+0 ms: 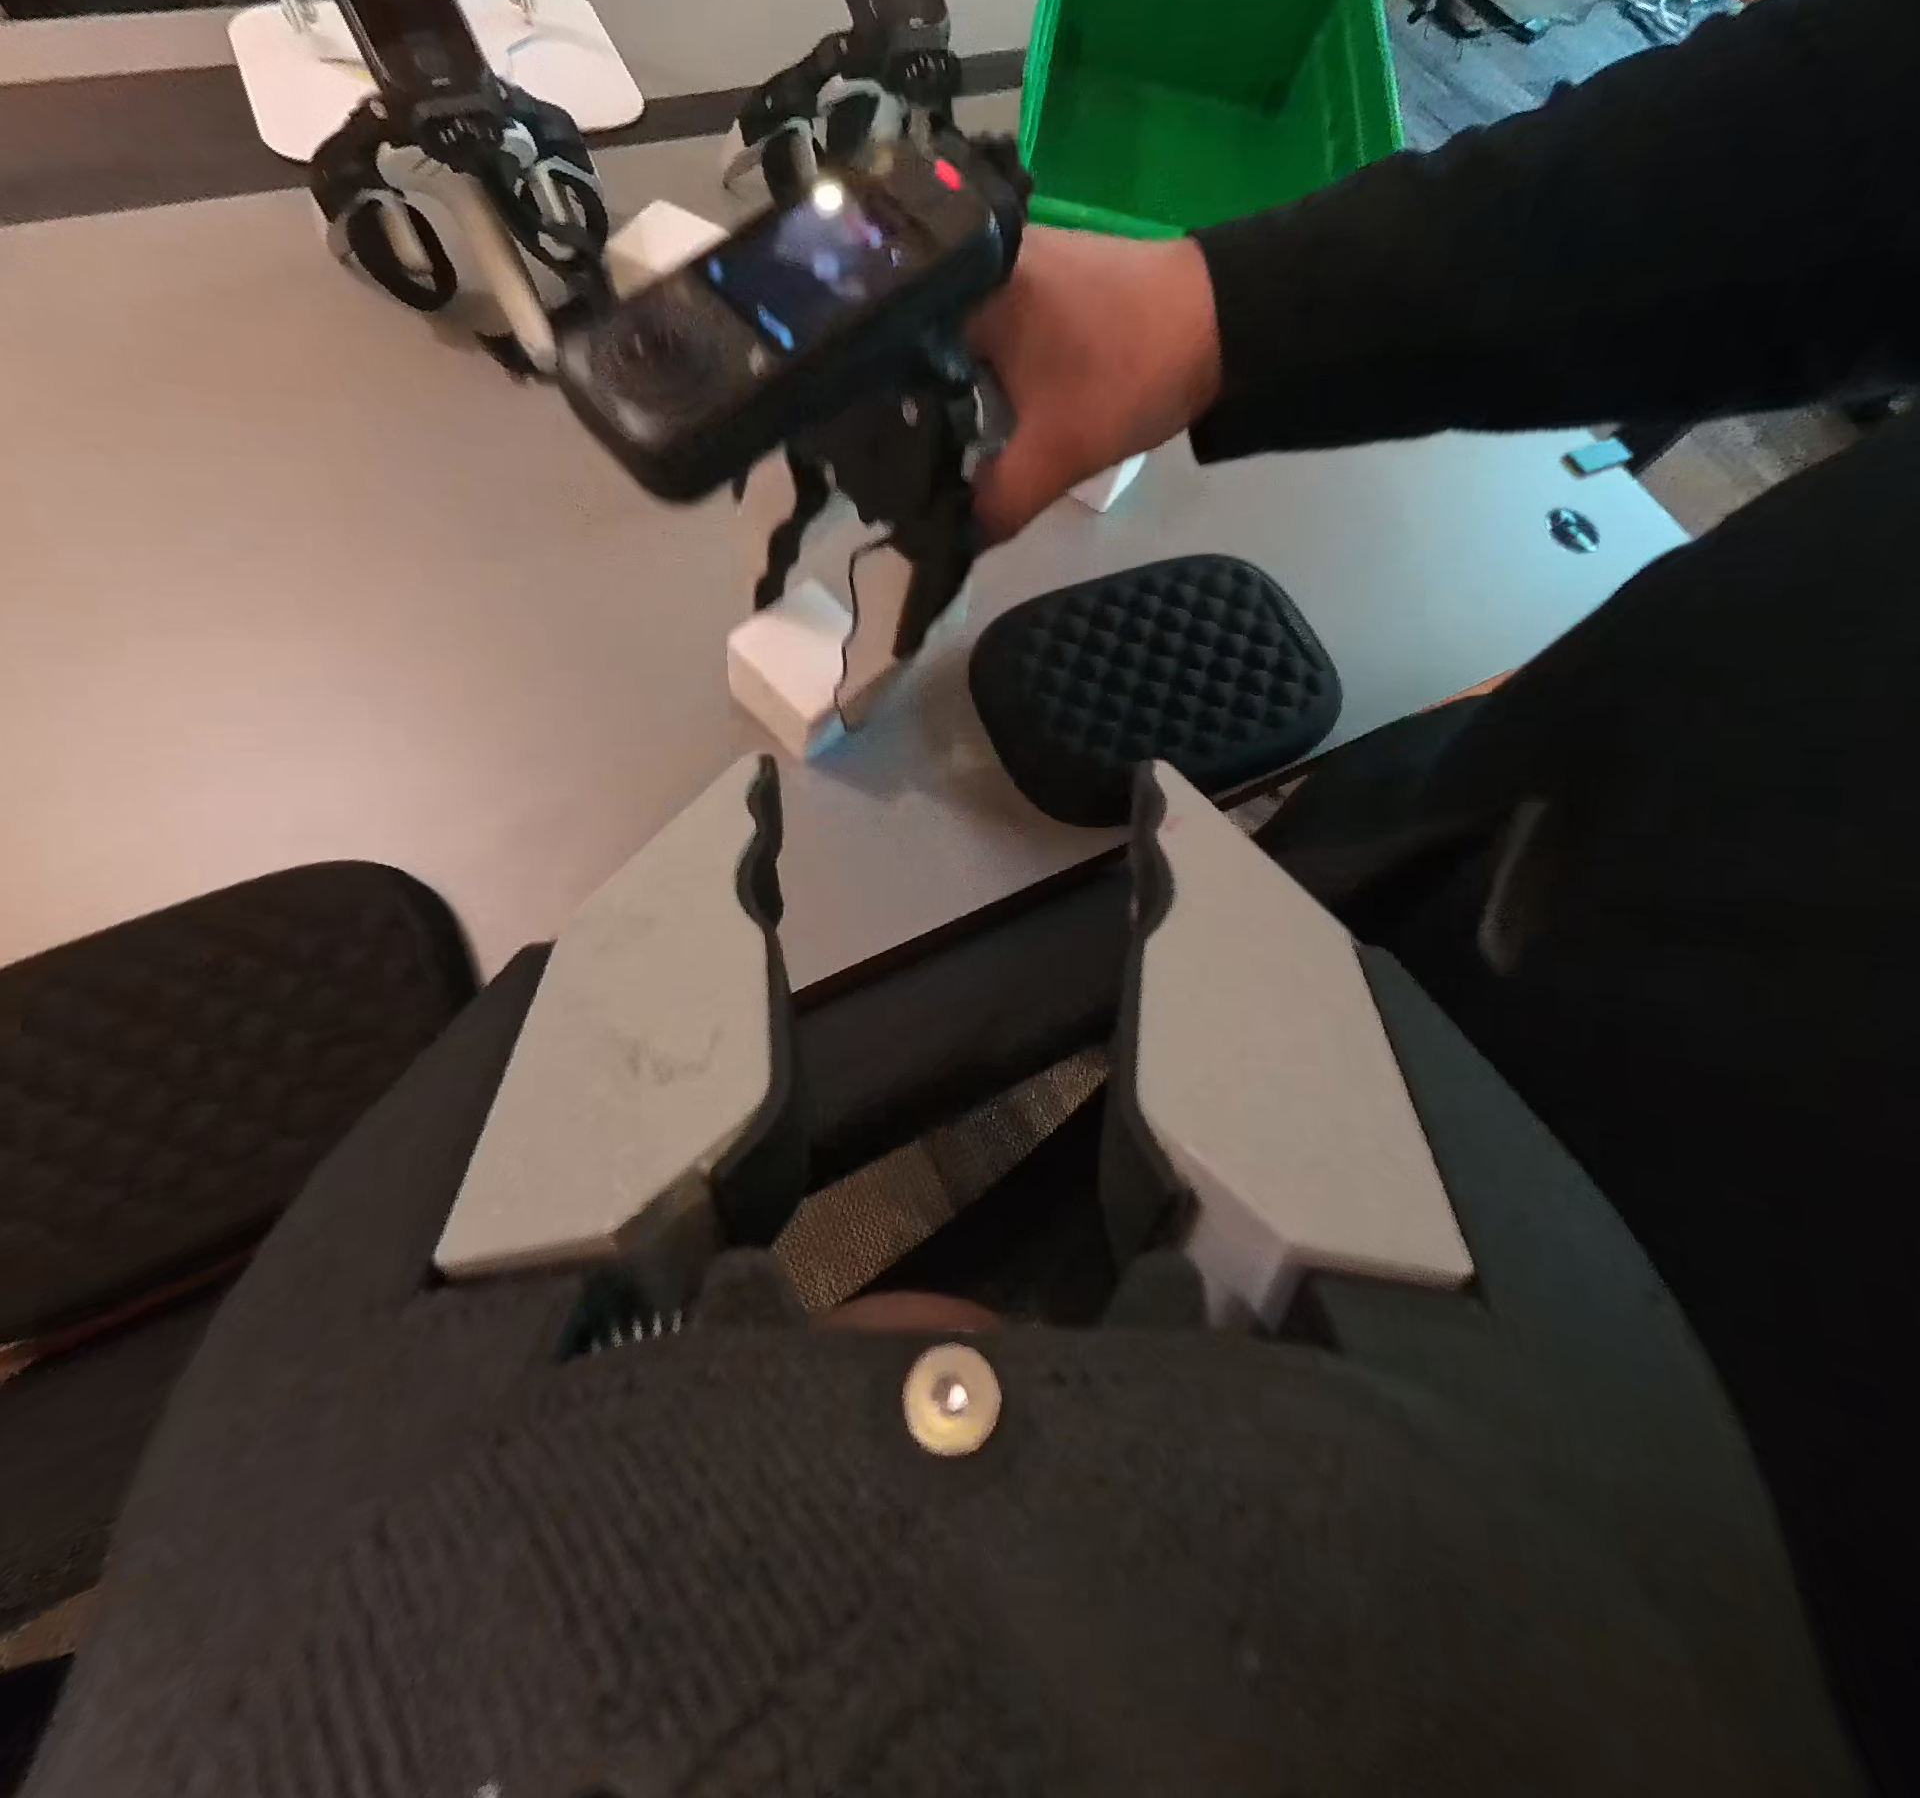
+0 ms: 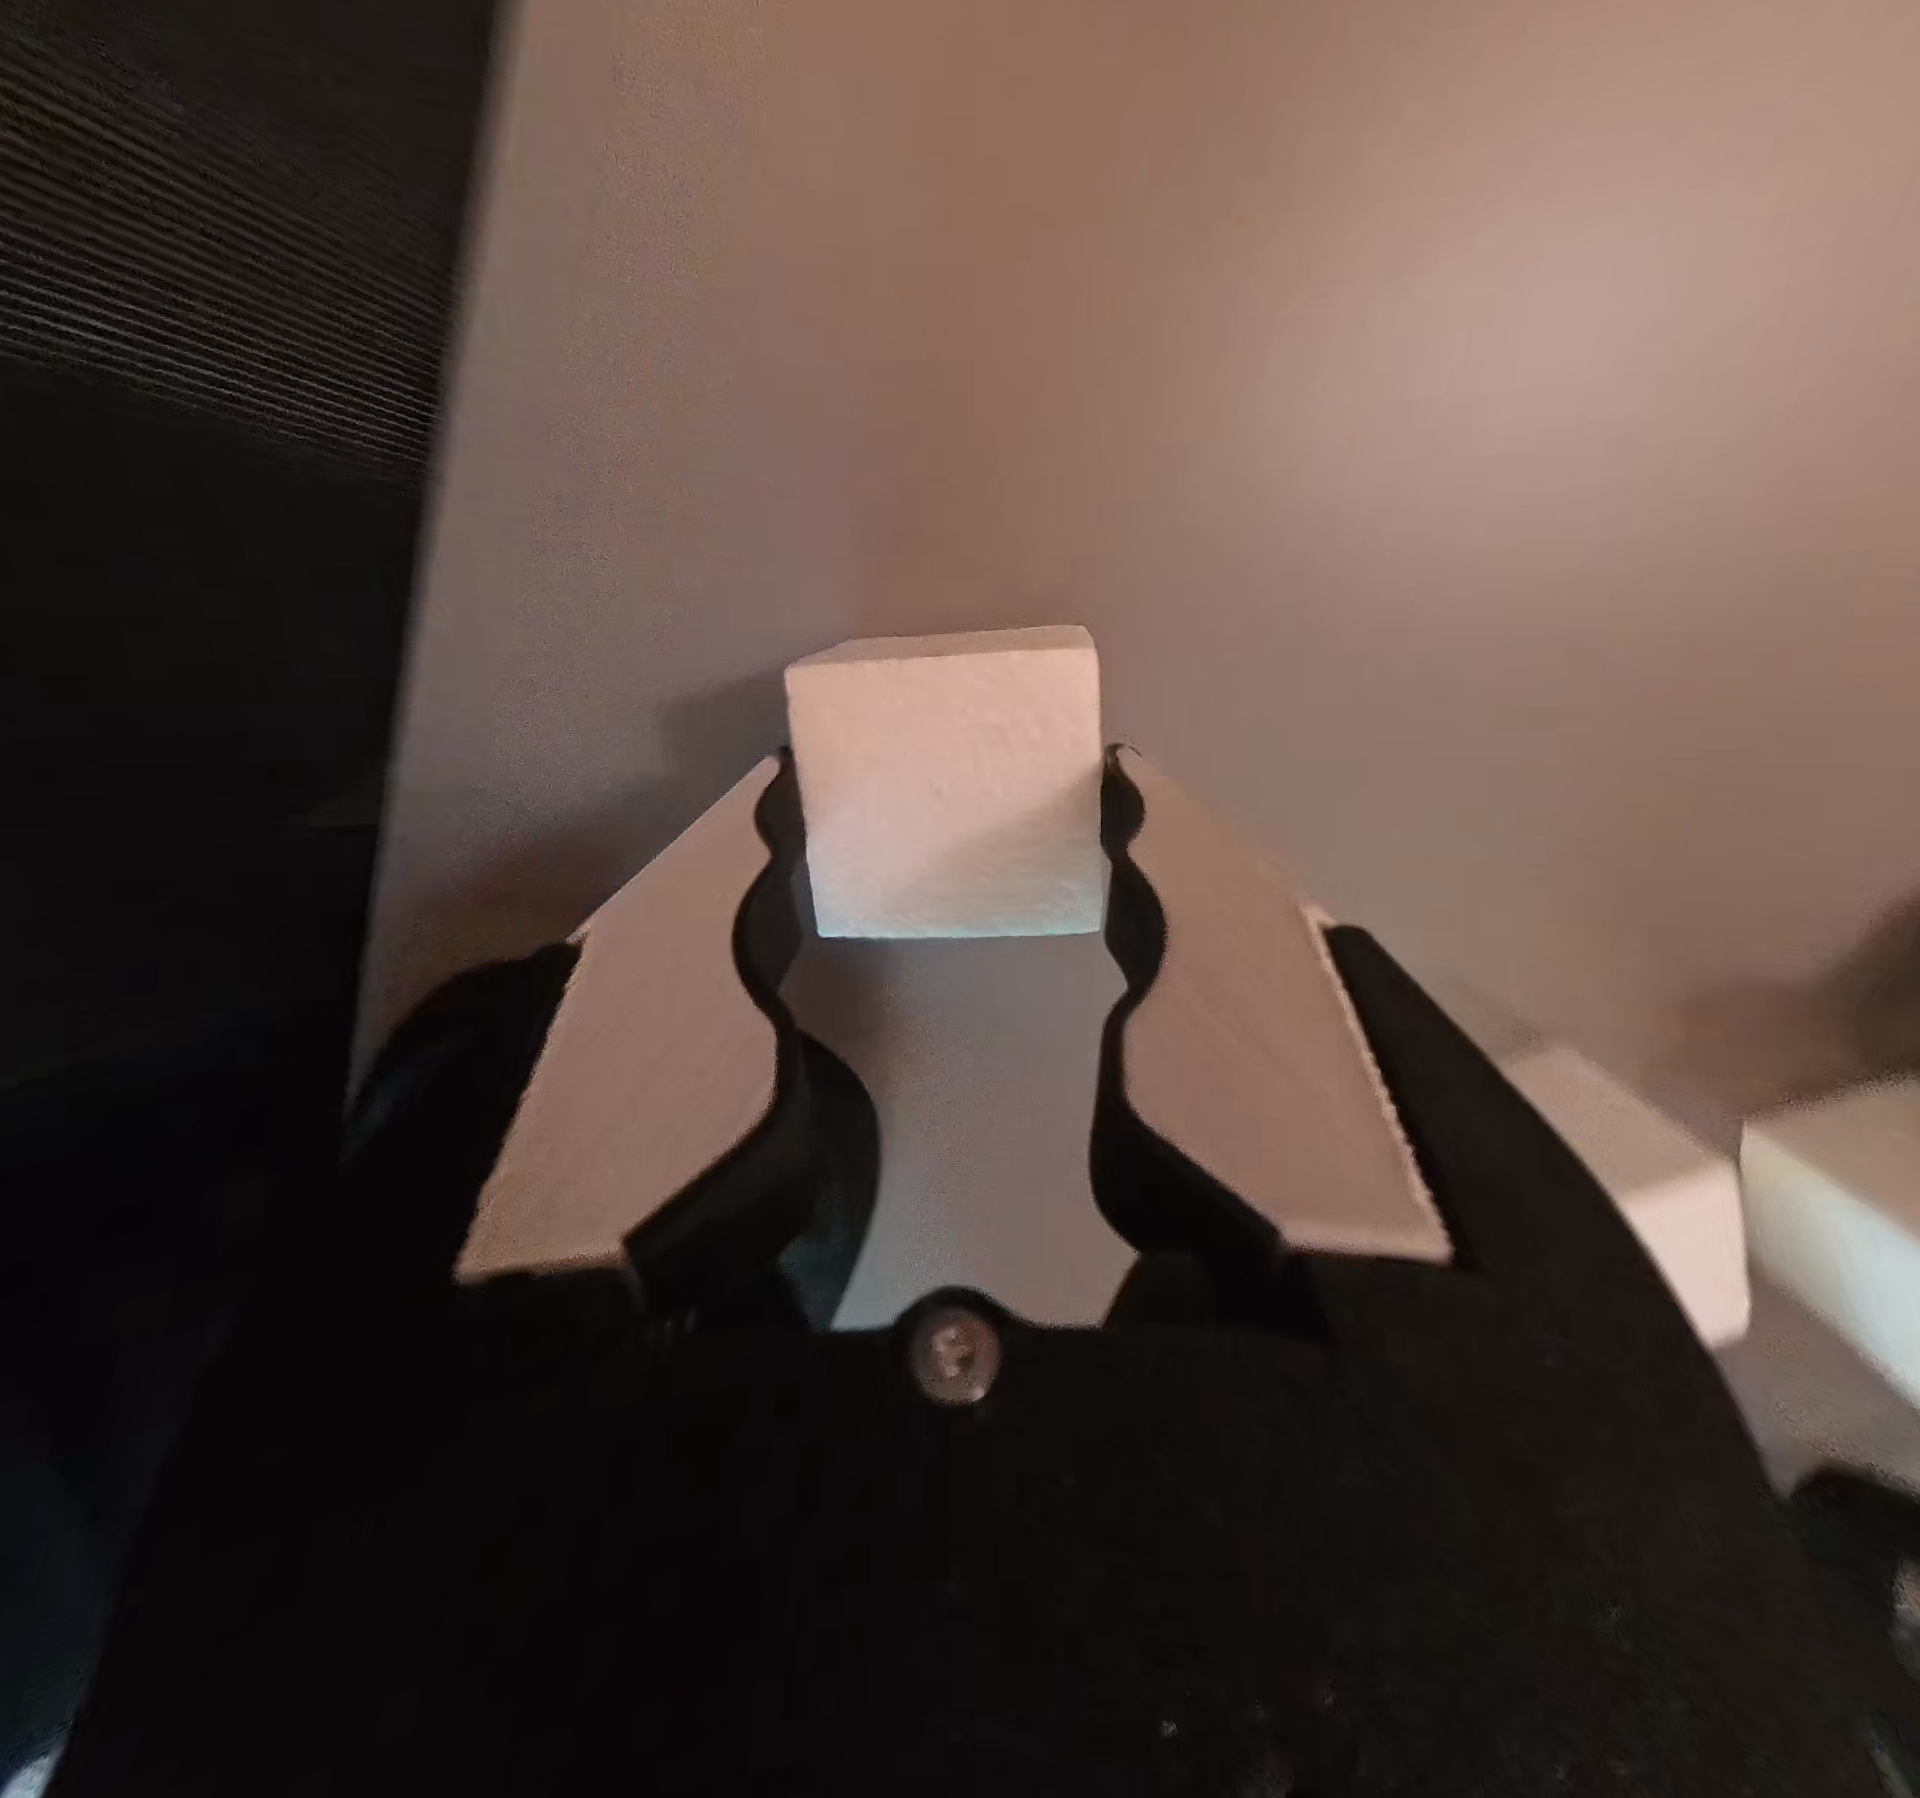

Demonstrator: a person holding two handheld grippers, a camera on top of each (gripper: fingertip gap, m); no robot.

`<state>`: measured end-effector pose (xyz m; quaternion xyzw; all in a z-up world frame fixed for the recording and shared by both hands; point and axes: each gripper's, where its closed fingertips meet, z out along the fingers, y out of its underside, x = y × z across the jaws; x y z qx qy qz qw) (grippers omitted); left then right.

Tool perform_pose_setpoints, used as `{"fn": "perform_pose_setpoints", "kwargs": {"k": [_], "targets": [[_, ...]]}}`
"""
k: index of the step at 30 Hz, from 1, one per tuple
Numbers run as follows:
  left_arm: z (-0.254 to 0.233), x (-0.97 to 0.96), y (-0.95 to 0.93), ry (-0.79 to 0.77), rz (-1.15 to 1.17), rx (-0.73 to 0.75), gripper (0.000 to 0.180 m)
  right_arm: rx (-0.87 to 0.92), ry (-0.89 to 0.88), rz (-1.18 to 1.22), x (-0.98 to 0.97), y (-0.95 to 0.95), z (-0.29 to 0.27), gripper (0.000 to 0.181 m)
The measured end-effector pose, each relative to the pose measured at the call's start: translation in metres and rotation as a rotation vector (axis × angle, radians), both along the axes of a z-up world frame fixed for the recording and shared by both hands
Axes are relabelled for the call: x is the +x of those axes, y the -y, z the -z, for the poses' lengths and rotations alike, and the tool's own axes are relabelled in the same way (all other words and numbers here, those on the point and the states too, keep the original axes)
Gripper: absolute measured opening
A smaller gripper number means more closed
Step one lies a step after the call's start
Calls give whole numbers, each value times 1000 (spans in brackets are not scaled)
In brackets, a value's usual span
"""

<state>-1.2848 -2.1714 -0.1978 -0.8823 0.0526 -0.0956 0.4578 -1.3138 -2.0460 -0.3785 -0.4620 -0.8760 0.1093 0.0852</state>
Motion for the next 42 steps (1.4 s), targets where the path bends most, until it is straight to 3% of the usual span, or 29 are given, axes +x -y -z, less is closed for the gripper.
{"fn": "perform_pose_setpoints", "kwargs": {"k": [3, 11, 18, 20, 23, 26, 31, 36, 40, 42], "targets": [[2, 9, -8, -35, 18, -43, 66, -40, -34, 146, 15, -40, -9, 69], [6, 31, -35, -67, 41, -87, 65, -347, -274, 495, 71, -87, -59, 70], [14, 18, -64, -177, 18, -70, 62, -318, -397, 698, 103, -150, -77, 69], [16, 17, -70, -177, 14, -70, 62, -324, -465, 729, 102, -162, -91, 56], [18, 19, -72, -189, 34, -48, 59, -324, -517, 777, 98, -174, -101, 51], [32, 25, -65, -157, 64, -93, 63, -260, -495, 769, 92, -177, -92, 51], [22, 23, -67, -135, 48, 40, 42, -218, -412, 775, 76, -172, -70, 57], [28, 25, -66, -79, 71, 11, 47, -177, -349, 736, 38, -168, -57, 66], [31, 28, -67, -58, 94, -12, 49, -140, -213, 850, 11, -179, -27, 78], [32, 28, -68, -52, 98, -17, 49, -126, -128, 856, 9, -177, -6, 73]]}}
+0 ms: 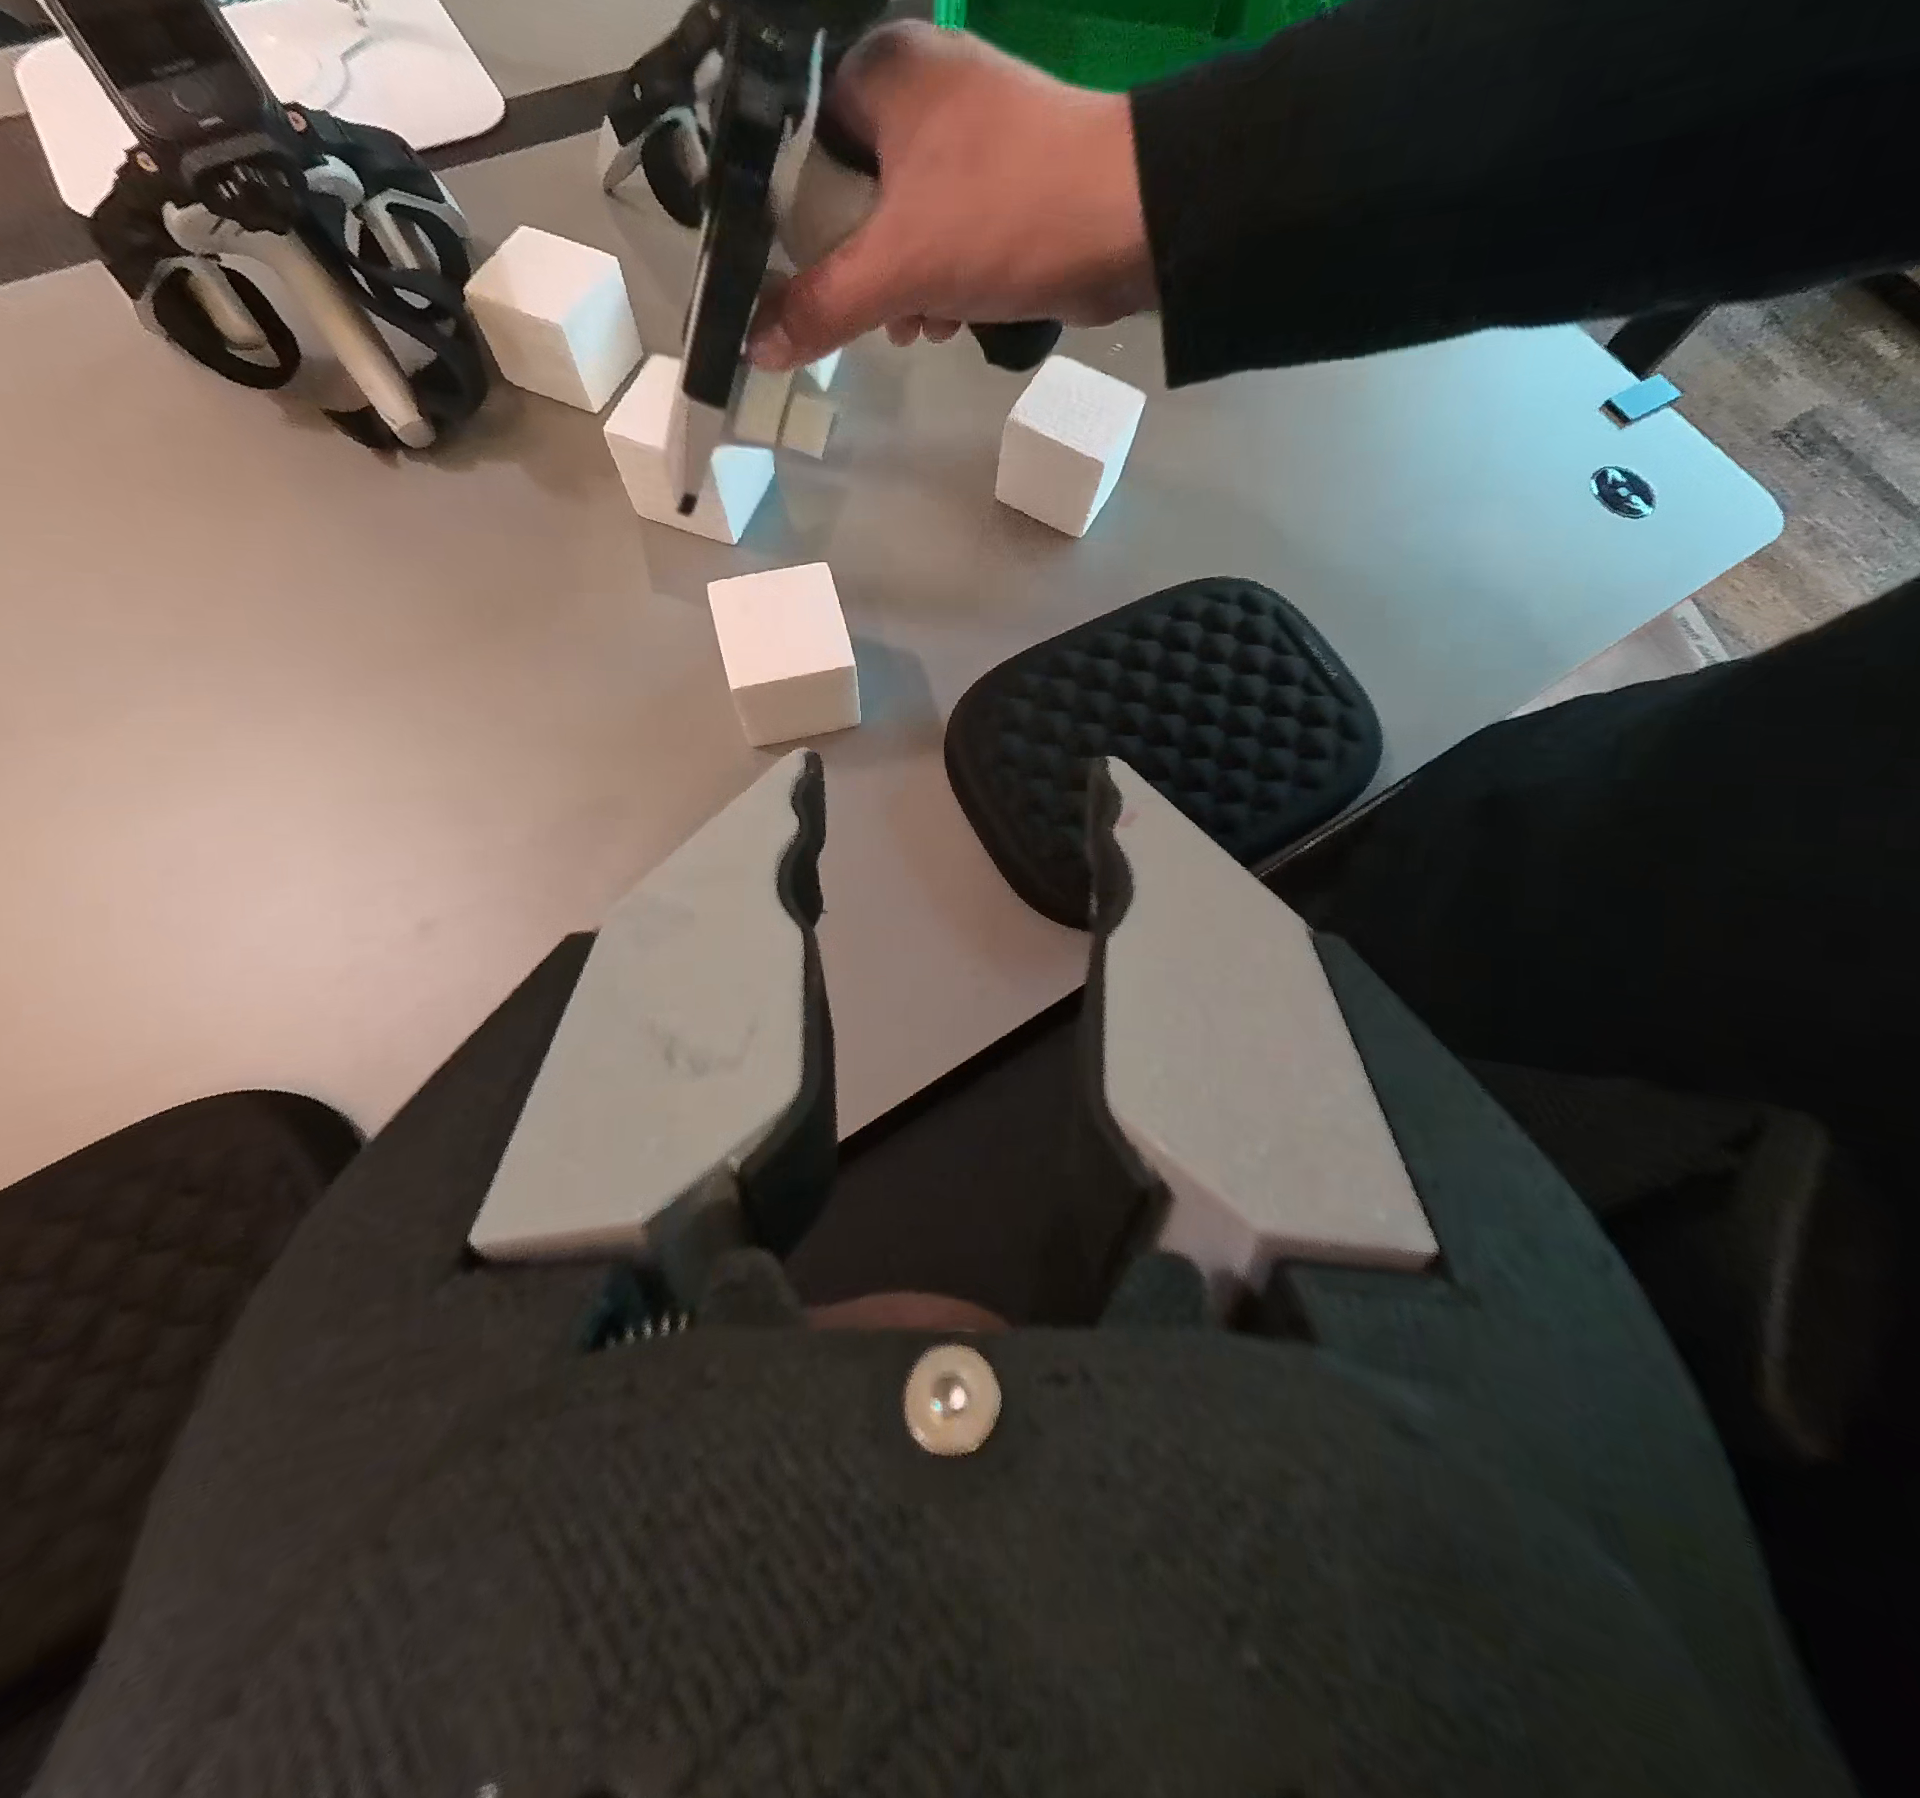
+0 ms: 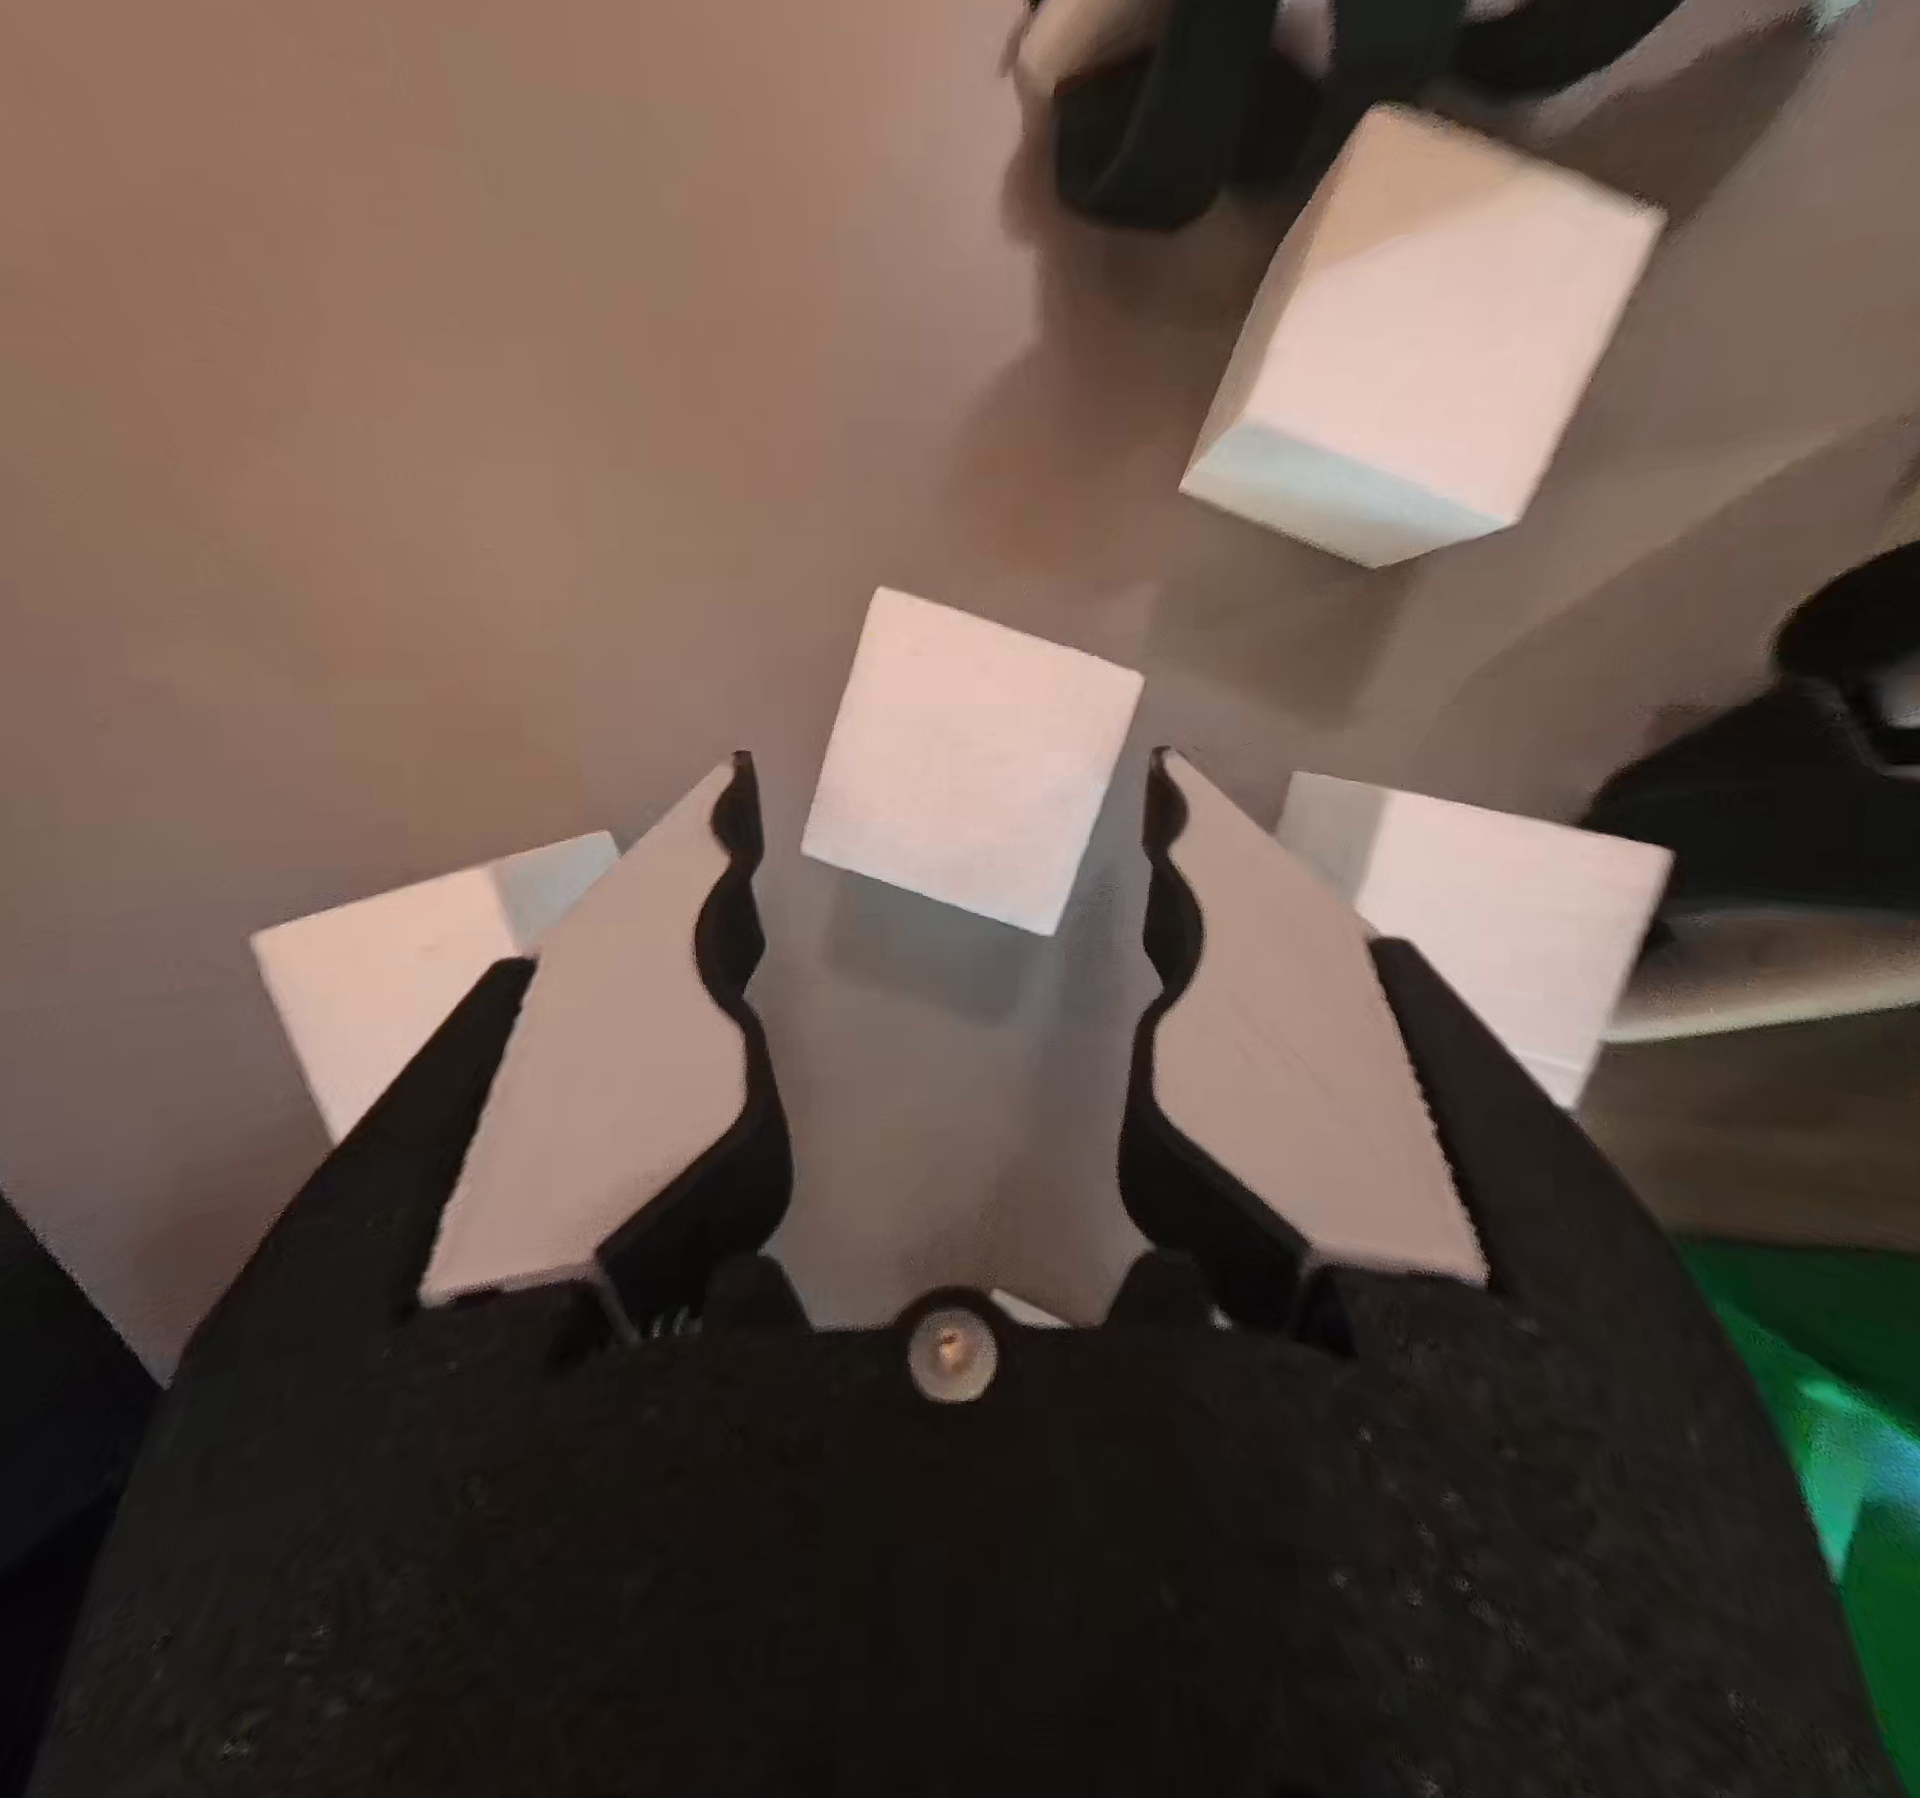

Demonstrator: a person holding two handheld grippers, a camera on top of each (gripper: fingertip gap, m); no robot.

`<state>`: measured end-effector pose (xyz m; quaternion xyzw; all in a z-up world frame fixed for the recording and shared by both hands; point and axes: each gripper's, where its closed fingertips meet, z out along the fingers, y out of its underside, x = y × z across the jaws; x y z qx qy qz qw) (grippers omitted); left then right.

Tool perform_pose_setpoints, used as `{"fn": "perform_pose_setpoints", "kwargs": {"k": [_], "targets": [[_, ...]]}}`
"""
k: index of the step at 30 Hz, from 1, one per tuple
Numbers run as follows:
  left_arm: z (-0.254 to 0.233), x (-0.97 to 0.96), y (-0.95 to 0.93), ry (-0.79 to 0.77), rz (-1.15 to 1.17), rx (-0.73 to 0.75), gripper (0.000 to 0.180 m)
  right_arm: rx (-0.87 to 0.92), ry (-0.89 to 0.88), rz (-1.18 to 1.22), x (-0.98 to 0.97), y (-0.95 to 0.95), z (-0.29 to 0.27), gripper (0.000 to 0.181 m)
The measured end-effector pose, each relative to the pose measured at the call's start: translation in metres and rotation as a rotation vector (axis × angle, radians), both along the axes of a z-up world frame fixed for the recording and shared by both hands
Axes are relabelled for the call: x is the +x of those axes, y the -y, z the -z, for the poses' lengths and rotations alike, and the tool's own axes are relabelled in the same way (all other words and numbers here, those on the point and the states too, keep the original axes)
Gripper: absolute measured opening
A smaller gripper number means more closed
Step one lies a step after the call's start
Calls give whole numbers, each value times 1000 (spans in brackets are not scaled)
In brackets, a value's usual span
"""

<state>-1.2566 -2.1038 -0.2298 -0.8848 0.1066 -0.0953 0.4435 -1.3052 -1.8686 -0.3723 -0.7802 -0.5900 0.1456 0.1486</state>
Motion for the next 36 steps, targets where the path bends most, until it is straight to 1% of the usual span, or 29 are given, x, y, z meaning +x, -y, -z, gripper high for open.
{"fn": "perform_pose_setpoints", "kwargs": {"k": [1, 2, 4, 7, 11, 13, 16, 18, 21, 25, 28, 30, 32, 34, 36], "targets": [[0, 1, 0, 4, 4, -3, 49, -13, 31, -17, 2, 3, 8, 66], [1, 1, 1, 9, 8, -5, 49, -26, 33, -34, 2, 6, 10, 64], [0, 2, 2, 22, 11, -2, 49, -51, -12, -88, 5, 17, 0, 63], [-3, 1, 2, 40, 9, 23, 48, -101, -61, -249, 31, 45, -24, 63], [-4, 3, 1, 61, 33, 10, 49, -116, -16, -438, 94, 85, -46, 63], [-3, 5, 1, 66, 48, 5, 49, -149, -23, -524, 117, 114, -56, 63], [-3, 7, 1, 70, 63, 3, 49, -91, 29, -651, 144, 143, -53, 63], [-3, 8, 2, 72, 72, 1, 49, -64, 59, -681, 152, 158, -46, 63], [-2, 9, 1, 77, 87, -6, 49, -81, 60, -679, 157, 174, -31, 62], [-3, 10, 1, 87, 94, -6, 49, -68, 118, -692, 168, 175, -7, 63], [-3, 11, 2, 94, 98, -5, 49, -60, 132, -685, 174, 172, -7, 71], [-5, 10, 2, 94, 93, 1, 49, -75, 68, -670, 170, 172, -25, 71], [-5, 9, 2, 89, 85, 5, 50, -98, -24, -608, 163, 162, -49, 71], [-5, 9, 2, 83, 82, 10, 50, -111, -115, -488, 152, 138, -69, 71], [-5, 9, 2, 77, 81, 12, 50, -56, -141, -290, 147, 92, -74, 66]]}}
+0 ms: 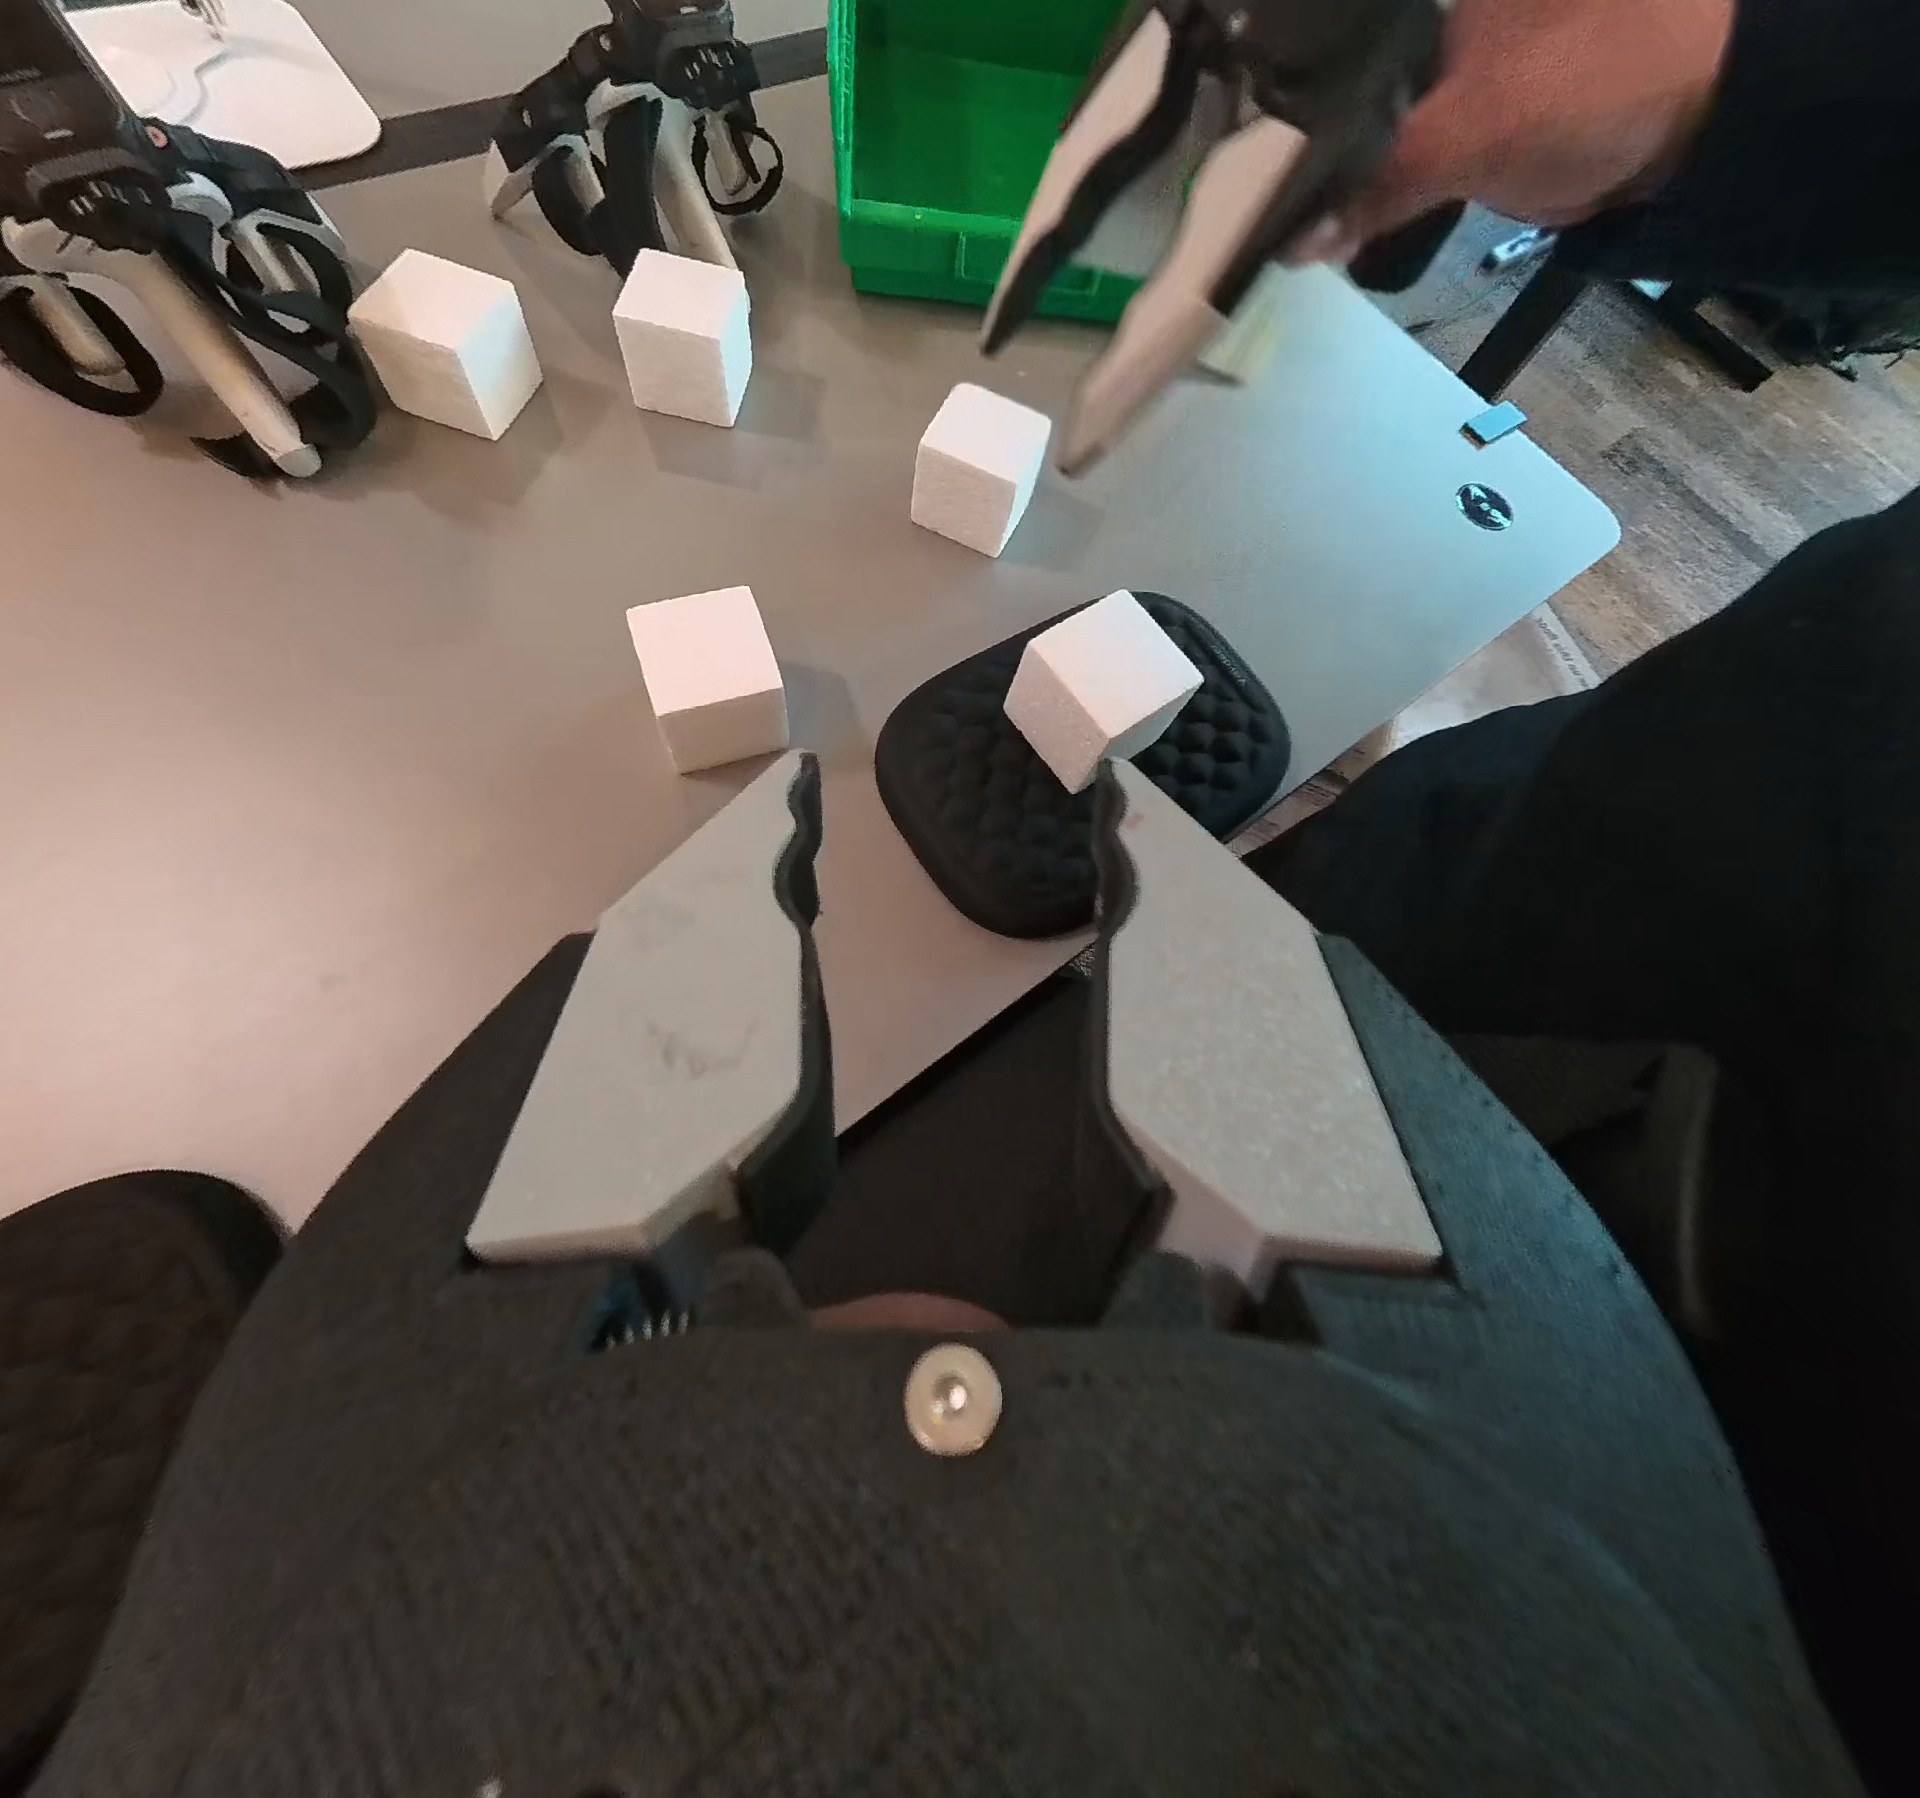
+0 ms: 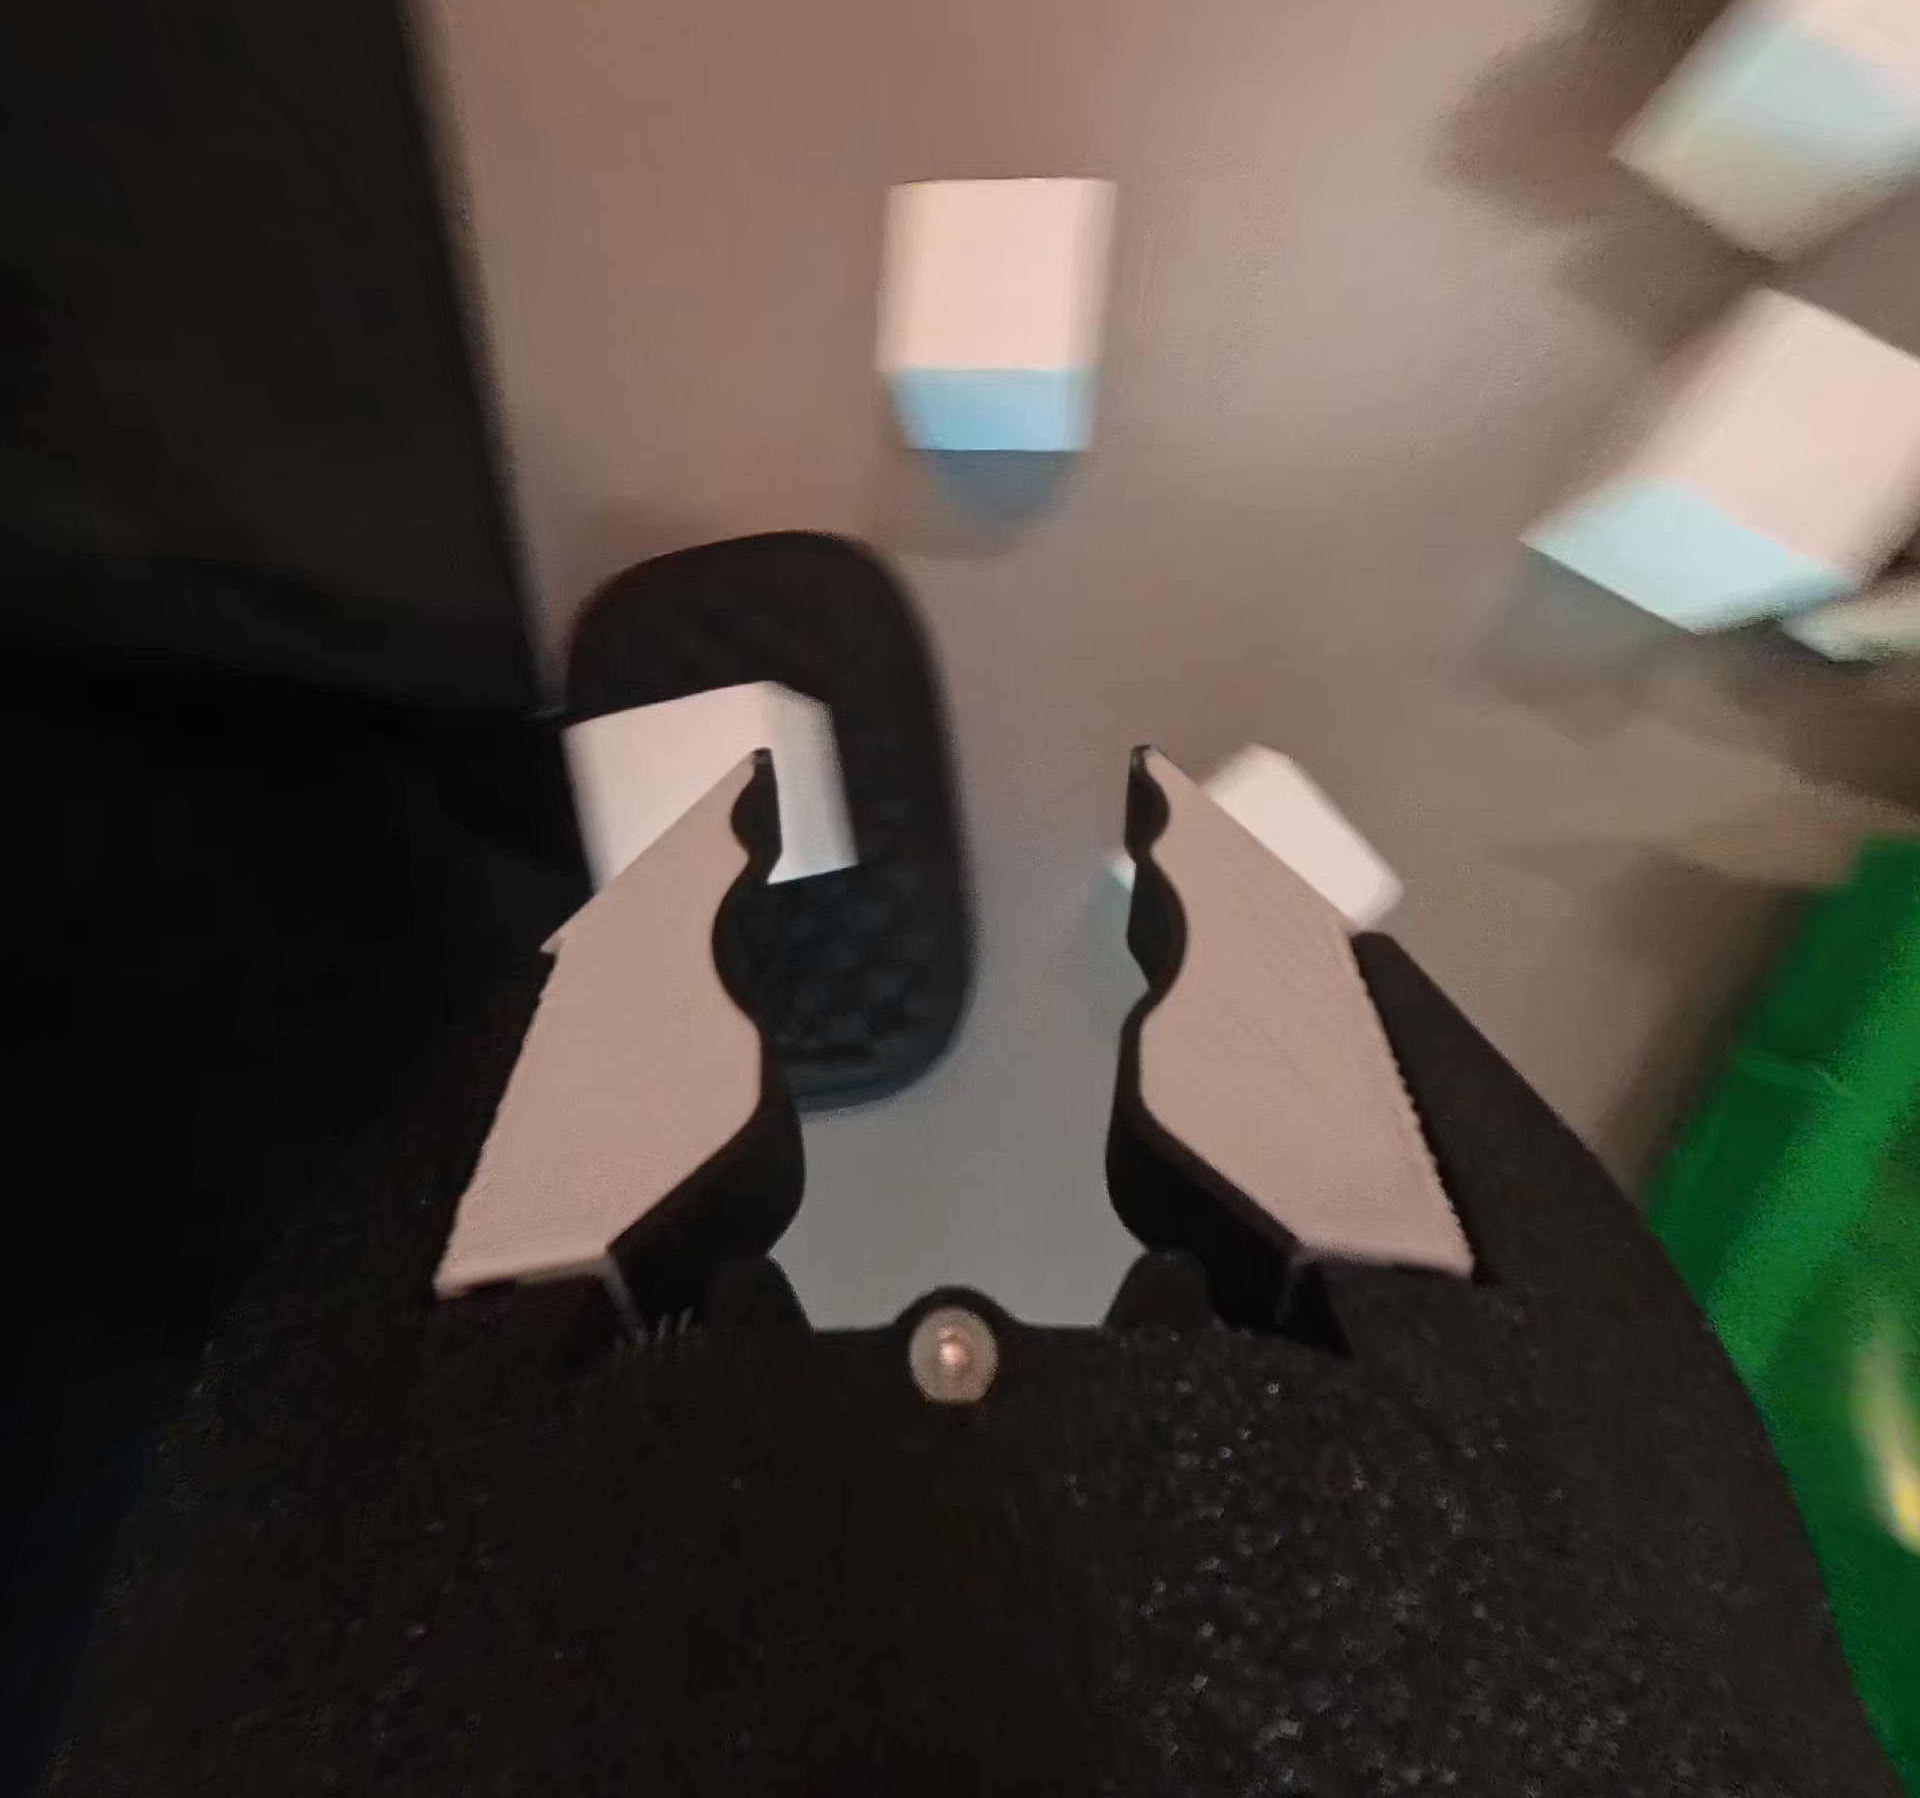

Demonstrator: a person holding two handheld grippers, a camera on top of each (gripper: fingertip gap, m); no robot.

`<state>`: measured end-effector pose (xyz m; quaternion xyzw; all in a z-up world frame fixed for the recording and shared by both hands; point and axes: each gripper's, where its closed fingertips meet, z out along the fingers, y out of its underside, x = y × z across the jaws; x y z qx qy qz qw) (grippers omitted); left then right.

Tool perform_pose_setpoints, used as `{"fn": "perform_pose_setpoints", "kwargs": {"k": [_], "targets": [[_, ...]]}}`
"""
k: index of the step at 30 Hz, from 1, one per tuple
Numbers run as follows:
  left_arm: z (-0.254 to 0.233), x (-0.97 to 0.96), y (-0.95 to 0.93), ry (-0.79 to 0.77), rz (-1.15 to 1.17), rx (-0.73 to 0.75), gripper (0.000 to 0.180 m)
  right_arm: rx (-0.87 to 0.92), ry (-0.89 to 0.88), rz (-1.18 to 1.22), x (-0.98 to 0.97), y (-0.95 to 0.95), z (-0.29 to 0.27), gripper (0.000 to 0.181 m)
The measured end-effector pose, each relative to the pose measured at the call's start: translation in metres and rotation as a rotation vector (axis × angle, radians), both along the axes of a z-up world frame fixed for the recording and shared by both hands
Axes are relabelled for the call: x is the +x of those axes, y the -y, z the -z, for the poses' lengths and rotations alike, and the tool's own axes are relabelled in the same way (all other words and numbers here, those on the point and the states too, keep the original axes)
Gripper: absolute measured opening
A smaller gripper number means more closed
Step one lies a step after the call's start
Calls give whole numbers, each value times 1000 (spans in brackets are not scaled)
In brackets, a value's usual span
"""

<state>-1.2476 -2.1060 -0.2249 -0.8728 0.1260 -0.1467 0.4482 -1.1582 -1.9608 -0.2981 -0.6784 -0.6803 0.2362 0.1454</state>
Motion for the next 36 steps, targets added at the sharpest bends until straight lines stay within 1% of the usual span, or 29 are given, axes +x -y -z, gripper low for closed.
{"fn": "perform_pose_setpoints", "kwargs": {"k": [1, 2, 3, 4, 6, 8, 10, 12, 13, 15, 16, 19, 22, 24, 27, 30, 32, 36], "targets": [[0, 0, 0, 0, 1, -2, 50, 28, 23, 126, 3, -27, 4, 66], [0, 0, 0, 0, 2, -5, 50, 26, 64, 242, 8, -47, 12, 70], [1, 0, 0, 0, 1, -7, 50, 0, 109, 345, 15, -60, 22, 77], [1, 0, 0, 0, 1, -9, 50, -36, 142, 414, 19, -67, 32, 78], [1, 0, 0, -2, -2, -10, 51, -55, 172, 482, 23, -73, 48, 78], [1, -1, 0, -4, -8, -9, 51, -74, 196, 475, 22, -67, 61, 77], [2, -1, 0, -7, -12, -10, 50, -68, 225, 443, 21, -62, 72, 71], [2, -1, 0, -8, -10, -15, 50, -41, 251, 414, 23, -61, 79, 60], [2, -1, 0, -7, -10, -17, 50, -37, 247, 401, 22, -60, 76, 60], [2, -1, 0, -3, -11, -18, 50, -61, 215, 320, 15, -48, 59, 60], [2, -1, 0, -1, -12, -17, 50, -79, 185, 247, 10, -37, 45, 60], [2, -1, 0, 1, -15, -9, 50, -54, 135, 20, 5, -4, 1, 60], [2, -1, -1, 1, -10, -13, 50, -14, 150, -167, 7, 30, -27, 60], [2, -1, -2, 4, -3, -18, 50, 23, 161, -254, 6, 48, -34, 60], [2, 0, -2, 12, 3, -21, 50, 57, 186, -349, 5, 71, -23, 60], [1, 0, -1, 17, 2, -17, 50, 105, 251, -408, 12, 79, 3, 60], [1, 0, 0, 17, 2, -13, 50, 128, 262, -422, 14, 79, 15, 63], [0, 0, 0, 16, -3, -7, 50, 89, 233, -415, 11, 81, 10, 65]]}}
